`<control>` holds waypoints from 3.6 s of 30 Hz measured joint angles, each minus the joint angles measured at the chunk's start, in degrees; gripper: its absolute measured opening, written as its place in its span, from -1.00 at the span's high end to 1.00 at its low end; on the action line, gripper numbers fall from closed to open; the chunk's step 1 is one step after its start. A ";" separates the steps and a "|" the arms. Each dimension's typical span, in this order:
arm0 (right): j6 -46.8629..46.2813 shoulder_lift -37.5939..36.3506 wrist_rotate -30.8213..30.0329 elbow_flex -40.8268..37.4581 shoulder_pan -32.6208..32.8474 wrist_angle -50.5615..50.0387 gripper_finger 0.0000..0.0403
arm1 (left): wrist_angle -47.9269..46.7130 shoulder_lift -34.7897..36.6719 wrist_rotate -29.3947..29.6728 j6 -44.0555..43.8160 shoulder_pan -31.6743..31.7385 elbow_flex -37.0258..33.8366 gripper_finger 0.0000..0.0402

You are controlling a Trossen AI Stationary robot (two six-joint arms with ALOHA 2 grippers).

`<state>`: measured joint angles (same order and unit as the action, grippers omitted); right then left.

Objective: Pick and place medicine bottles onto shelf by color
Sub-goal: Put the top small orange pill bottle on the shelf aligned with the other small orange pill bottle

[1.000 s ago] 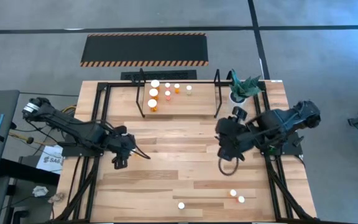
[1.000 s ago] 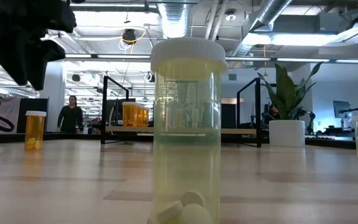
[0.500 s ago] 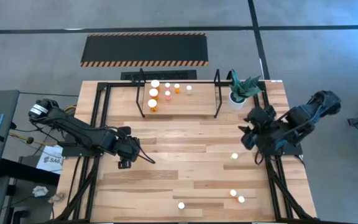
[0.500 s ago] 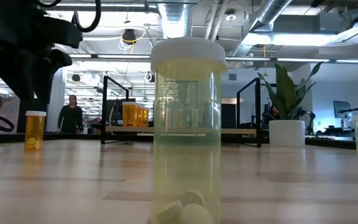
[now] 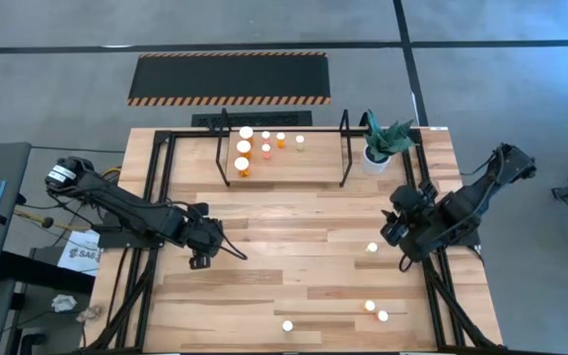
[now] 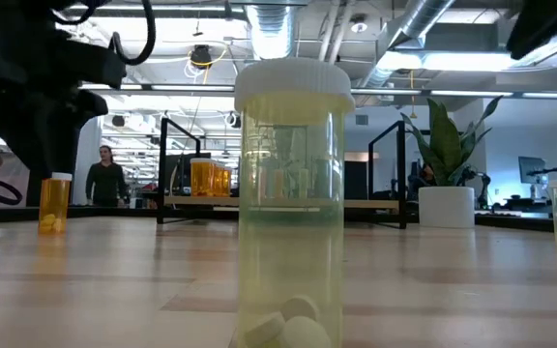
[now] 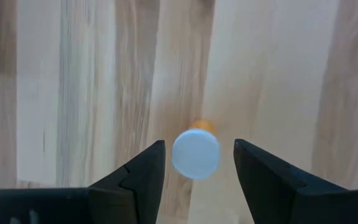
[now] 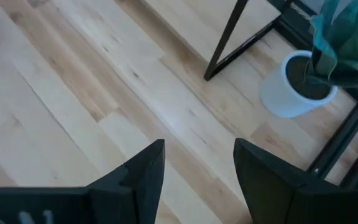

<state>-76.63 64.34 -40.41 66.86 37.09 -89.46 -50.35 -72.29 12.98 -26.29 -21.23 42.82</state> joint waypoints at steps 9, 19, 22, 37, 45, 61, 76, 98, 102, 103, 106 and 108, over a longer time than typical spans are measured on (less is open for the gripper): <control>-7.16 0.02 0.01 -2.13 3.69 -0.18 -0.06 | 0.83 0.00 0.14 1.48 0.39 -1.07 0.11; -7.57 0.02 -0.03 -2.13 4.21 -0.29 -0.05 | 2.96 0.00 -2.04 4.21 2.37 -1.07 0.11; -7.55 0.02 -0.03 -2.13 4.18 -0.29 -0.05 | 3.21 0.01 -2.04 4.22 2.56 -1.25 0.11; -7.44 0.02 -0.10 -2.13 4.12 -0.53 -0.03 | 6.60 0.02 -4.94 2.66 2.64 -4.87 0.20; -7.37 0.02 -0.12 -2.13 4.12 -0.55 -0.03 | 7.46 0.02 -5.06 2.64 2.64 -4.87 0.36; -5.07 0.04 -0.16 -2.13 4.12 -0.54 -0.03 | 7.31 0.02 -5.17 3.17 3.99 0.26 0.49; 3.00 0.04 -0.09 -2.15 0.87 -0.51 -0.03 | 8.12 -1.54 -5.01 19.38 22.71 18.97 0.48; 3.18 0.30 0.00 -2.15 -4.98 0.34 -0.03 | 1.75 -34.13 -13.67 54.91 43.46 48.99 0.49; 2.62 0.28 -0.03 -2.15 -6.36 2.76 -0.03 | 1.62 -37.76 -13.65 58.30 46.11 51.40 0.49; 1.53 0.28 -0.14 -2.15 -6.90 3.15 -0.03 | 1.71 -38.34 -13.69 58.85 46.74 51.82 0.49; -1.24 -0.16 -1.22 -2.15 -7.93 2.92 -0.03 | 2.13 -39.38 -13.95 60.49 48.36 52.45 0.49; -2.22 -1.20 -1.66 -2.15 -7.98 2.91 -0.03 | 2.41 -39.54 -14.04 61.12 49.26 52.73 0.49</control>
<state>-78.85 63.14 -42.07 64.71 29.11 -86.55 -47.93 -111.83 -1.06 34.83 28.02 95.55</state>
